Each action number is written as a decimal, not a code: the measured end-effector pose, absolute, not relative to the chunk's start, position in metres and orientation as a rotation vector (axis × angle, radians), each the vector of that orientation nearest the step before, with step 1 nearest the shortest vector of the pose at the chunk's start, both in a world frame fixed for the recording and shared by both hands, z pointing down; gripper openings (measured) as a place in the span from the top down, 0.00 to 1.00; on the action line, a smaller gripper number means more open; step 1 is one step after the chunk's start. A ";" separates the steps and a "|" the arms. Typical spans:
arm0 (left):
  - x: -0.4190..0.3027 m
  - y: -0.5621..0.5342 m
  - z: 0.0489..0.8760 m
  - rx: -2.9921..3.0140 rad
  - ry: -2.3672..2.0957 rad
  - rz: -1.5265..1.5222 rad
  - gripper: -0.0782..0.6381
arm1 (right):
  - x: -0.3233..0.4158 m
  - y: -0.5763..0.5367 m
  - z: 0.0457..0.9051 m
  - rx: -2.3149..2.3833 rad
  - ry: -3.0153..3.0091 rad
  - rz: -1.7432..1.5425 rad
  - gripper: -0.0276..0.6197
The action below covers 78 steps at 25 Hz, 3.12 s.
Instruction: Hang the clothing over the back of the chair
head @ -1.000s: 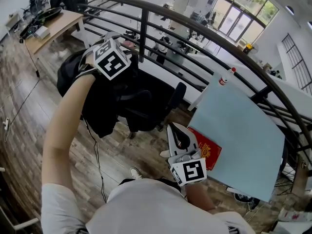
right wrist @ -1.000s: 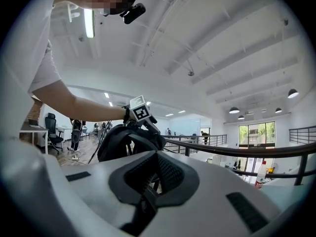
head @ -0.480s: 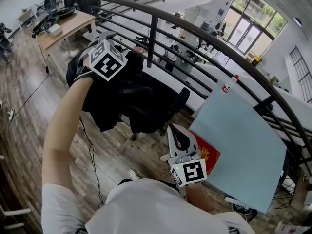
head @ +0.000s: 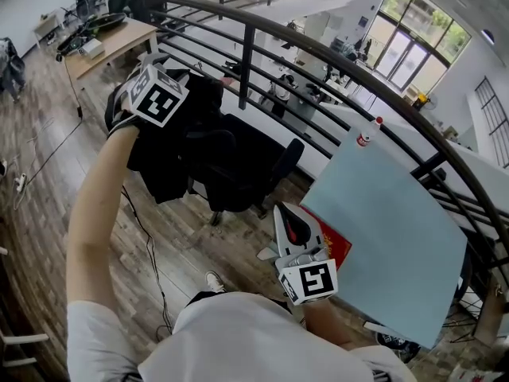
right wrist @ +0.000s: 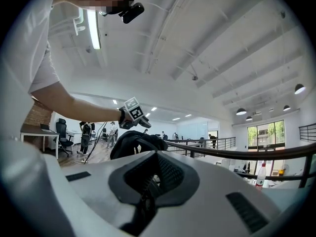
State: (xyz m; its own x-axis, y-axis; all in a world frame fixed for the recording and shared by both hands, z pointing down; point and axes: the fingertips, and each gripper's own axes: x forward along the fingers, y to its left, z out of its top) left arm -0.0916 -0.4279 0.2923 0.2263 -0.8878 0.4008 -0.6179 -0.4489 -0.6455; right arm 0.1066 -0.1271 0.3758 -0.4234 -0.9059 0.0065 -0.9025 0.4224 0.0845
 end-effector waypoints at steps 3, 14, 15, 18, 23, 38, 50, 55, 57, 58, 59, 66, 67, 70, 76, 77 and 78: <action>-0.097 -0.422 0.292 -2.165 1.453 -1.057 0.55 | 0.117 -0.119 0.378 1.659 -2.606 -0.092 0.93; -0.118 -0.397 0.288 -2.153 1.540 -1.020 0.72 | 0.135 -0.108 0.380 1.634 -2.637 -0.074 0.93; -0.120 -0.395 0.287 -2.157 1.537 -1.008 0.73 | 0.135 -0.107 0.380 1.624 -2.643 -0.075 0.93; -0.126 -0.388 0.286 -2.181 1.559 -0.967 0.79 | 0.136 -0.106 0.380 1.601 -2.653 -0.077 0.93; -0.132 -0.380 0.286 -2.184 1.579 -0.920 0.84 | 0.136 -0.106 0.377 1.593 -2.654 -0.097 0.93; -0.143 -0.292 0.318 -2.484 1.715 -0.427 0.86 | 0.110 -0.112 0.382 1.539 -2.703 -0.089 0.93; -0.170 -0.230 0.340 -2.422 1.790 -0.401 0.86 | 0.079 -0.126 0.394 1.491 -2.755 -0.025 0.93; -0.176 -0.209 0.358 -2.485 1.798 -0.355 0.86 | 0.065 -0.134 0.399 1.483 -2.752 0.000 0.93; -0.185 -0.199 0.356 -2.481 1.814 -0.319 0.86 | 0.059 -0.136 0.396 1.474 -2.753 -0.002 0.93; -0.191 -0.194 0.354 -2.473 1.824 -0.300 0.86 | 0.056 -0.136 0.394 1.469 -2.753 -0.007 0.93; -0.196 -0.189 0.352 -2.465 1.834 -0.280 0.86 | 0.053 -0.137 0.391 1.462 -2.755 -0.017 0.93; -0.230 -0.166 0.346 -2.426 1.897 -0.183 0.86 | 0.046 -0.149 0.376 1.456 -2.740 -0.078 0.93; -0.233 -0.165 0.347 -2.418 1.902 -0.179 0.86 | 0.046 -0.151 0.376 1.457 -2.734 -0.083 0.93; -0.238 -0.160 0.351 -2.390 1.913 -0.178 0.86 | 0.045 -0.154 0.378 1.457 -2.718 -0.092 0.93; -0.234 -0.155 0.365 -2.381 1.890 -0.219 0.86 | 0.046 -0.163 0.386 1.497 -2.678 -0.082 0.93; -0.233 -0.152 0.369 -2.387 1.896 -0.218 0.86 | 0.048 -0.163 0.388 1.511 -2.669 -0.073 0.93; -0.233 -0.150 0.372 -2.394 1.901 -0.214 0.86 | 0.050 -0.163 0.388 1.525 -2.662 -0.064 0.93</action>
